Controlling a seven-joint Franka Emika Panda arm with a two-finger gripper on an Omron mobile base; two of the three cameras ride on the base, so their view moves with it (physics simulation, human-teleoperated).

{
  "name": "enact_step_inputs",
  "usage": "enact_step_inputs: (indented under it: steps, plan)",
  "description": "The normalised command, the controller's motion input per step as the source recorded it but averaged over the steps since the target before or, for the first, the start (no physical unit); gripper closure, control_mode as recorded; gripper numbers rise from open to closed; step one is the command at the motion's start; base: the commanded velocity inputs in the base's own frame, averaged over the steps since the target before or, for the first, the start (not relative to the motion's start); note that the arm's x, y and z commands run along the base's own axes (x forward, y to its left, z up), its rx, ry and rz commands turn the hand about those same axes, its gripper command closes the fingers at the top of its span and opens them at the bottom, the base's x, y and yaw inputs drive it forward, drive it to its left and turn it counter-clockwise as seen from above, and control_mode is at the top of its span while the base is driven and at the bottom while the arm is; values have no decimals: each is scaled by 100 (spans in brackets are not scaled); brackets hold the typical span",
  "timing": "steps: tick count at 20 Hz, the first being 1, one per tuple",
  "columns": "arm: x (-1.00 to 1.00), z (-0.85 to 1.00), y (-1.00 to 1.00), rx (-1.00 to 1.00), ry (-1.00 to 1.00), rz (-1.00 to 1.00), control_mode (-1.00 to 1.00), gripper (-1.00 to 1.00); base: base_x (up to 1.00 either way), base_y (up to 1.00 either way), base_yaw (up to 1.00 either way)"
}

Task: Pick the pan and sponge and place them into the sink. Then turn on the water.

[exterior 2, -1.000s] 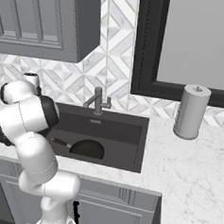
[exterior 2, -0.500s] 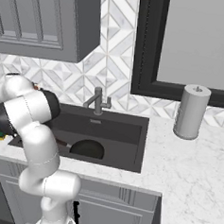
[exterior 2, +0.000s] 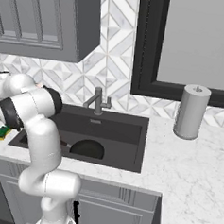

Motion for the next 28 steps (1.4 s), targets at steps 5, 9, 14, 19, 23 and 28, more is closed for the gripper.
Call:
enact_step_inputs:
  steps: [5, 9, 14, 19, 23, 28]
  plan:
    - [-20, -6, 39, -3, 0, 0, -100, -100, 0, 0, 0]
    - [-8, -18, 23, -2, 0, 0, -100, -100, 0, 0, 0]
    - [0, -31, 18, -3, 0, 0, -100, -100, 0, 0, 0]
    - [0, -24, 11, 0, 0, 0, -100, -100, 0, 0, 0]
    - [0, -19, 3, 0, 0, 0, -100, -100, 0, 0, 0]
    - [0, -17, 0, 0, 0, 0, -100, -100, 0, 0, 0]
